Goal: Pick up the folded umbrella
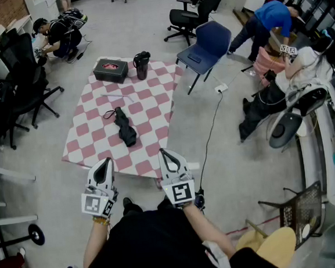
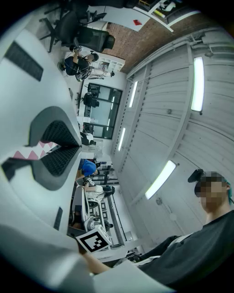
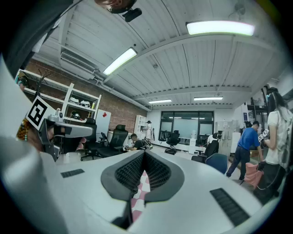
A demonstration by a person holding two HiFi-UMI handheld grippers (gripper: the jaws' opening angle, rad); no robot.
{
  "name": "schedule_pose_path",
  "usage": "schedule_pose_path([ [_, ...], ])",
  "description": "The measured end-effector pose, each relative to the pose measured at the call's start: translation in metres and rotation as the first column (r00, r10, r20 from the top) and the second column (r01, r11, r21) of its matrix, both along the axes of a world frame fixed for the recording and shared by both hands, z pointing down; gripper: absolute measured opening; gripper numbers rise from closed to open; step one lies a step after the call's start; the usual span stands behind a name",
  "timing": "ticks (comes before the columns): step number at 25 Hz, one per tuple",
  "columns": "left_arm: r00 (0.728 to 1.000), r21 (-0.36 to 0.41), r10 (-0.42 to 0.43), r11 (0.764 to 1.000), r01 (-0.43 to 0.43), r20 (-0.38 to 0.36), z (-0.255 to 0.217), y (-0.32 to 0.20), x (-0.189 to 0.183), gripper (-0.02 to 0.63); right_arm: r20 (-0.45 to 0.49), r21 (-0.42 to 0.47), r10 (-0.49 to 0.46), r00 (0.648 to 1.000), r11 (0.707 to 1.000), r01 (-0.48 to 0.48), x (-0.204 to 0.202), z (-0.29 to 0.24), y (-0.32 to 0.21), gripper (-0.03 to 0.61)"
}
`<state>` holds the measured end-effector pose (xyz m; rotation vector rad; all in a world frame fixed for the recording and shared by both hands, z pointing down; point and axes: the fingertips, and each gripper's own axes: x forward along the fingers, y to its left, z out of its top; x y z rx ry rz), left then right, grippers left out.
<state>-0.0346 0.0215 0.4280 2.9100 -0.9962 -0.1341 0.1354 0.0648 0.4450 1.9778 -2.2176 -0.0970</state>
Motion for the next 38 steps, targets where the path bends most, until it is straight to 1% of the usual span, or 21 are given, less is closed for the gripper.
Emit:
schedule_pose_path([
  [3,1.000,-0.001,-0.008,1.000,0.008,0.001,0.001,-0.007,0.002,0.009,-0.010,-0.011,0.014,1.000,1.000,-0.014,0.004,0.000,-0.008,0.015],
  [10,0.999,0.001,-0.032,0.999,0.032,0.001,0.003,-0.016,-0.006,0.009,-0.028,0.001,-0.023,0.999,1.000,0.023,-0.007,-0.003,-0.020,0.017],
  [22,0.999,-0.006,-0.038,0.999,0.038,0.005,0.005,-0.023,-0.009,0.009,-0.026,-0.010,-0.038,0.999,0.999,0.037,-0.011,0.000,-0.032,0.017],
  [27,0.999,-0.003,-0.038,0.999,0.038,0.008,0.001,-0.021,-0.003,0.009,-0.019,0.001,-0.029,0.999,1.000,0.029,-0.002,-0.004,-0.033,0.017],
  [33,0.999,0.008,-0.035,0.999,0.035,0.011,-0.001,-0.019,0.012,0.009,-0.011,0.005,-0.029,1.000,1.000,0.029,0.012,-0.001,-0.036,0.017],
  [38,0.999,0.007,-0.049,0.999,0.049,0.022,-0.001,-0.014,0.022,0.009,0.002,0.017,-0.036,0.999,0.999,0.036,0.026,-0.003,-0.037,0.017],
])
